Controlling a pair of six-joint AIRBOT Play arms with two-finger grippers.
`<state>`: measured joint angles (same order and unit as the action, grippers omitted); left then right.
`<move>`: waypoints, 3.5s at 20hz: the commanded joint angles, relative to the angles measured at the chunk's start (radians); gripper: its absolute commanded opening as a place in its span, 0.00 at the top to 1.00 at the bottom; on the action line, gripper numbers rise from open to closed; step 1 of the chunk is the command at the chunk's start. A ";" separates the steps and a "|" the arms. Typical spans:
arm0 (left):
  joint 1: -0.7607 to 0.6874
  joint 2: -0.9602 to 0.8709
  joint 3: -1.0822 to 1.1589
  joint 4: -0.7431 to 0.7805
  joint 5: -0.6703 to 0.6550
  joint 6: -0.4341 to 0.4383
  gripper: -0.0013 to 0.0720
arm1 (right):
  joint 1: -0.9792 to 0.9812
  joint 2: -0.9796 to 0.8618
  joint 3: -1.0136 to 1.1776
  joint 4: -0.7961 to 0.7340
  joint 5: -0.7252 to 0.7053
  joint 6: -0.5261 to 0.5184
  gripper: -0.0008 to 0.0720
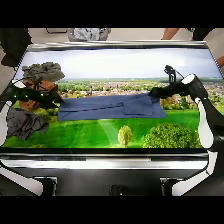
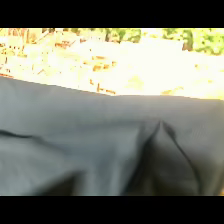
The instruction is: Fold the shirts.
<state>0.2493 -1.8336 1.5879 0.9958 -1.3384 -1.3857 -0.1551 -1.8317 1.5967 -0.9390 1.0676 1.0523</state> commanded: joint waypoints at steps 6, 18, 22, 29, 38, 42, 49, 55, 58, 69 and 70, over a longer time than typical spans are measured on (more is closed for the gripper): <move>0.013 0.122 0.092 -0.002 -0.034 0.002 0.08 | -0.316 -0.007 0.007 -0.017 0.324 -0.035 0.01; -0.191 0.389 0.092 -0.003 0.035 0.017 0.14 | -0.155 -0.147 -0.021 0.175 0.238 0.014 0.00; -0.290 0.382 0.092 -0.002 0.035 0.017 0.14 | -0.063 -0.147 -0.021 0.195 0.204 0.022 0.05; -0.452 0.289 0.091 -0.002 0.037 0.017 0.86 | -0.016 -0.069 -0.010 0.193 0.217 -0.021 0.93; -0.687 0.026 -0.012 -0.253 0.252 -0.013 0.95 | -0.016 0.340 -0.010 0.034 0.418 0.049 0.93; -0.784 -0.047 -0.010 -0.422 0.404 -0.005 0.95 | -0.016 0.476 -0.010 0.002 0.505 0.098 0.93; -0.937 -0.164 -0.009 -0.652 0.519 0.033 0.95 | -0.016 0.655 -0.010 0.001 0.573 0.154 0.93; -0.893 -0.102 -0.012 -0.508 0.367 0.167 0.95 | -0.004 0.592 -0.010 0.016 0.489 0.160 0.93; -0.775 0.064 -0.018 -0.058 0.291 0.023 0.95 | 0.096 0.513 -0.010 0.072 0.413 0.153 0.93; -0.184 0.599 -0.018 0.317 0.118 -0.089 0.95 | 0.513 0.056 -0.010 0.335 0.001 0.158 0.63; -0.181 0.618 -0.018 0.318 0.118 -0.089 0.95 | 0.522 0.024 -0.010 0.382 -0.016 0.130 0.13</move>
<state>-0.0101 -1.3045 1.5703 1.2842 -1.2018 -1.4590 0.2993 -1.6920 1.5860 -0.6888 1.1606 1.2140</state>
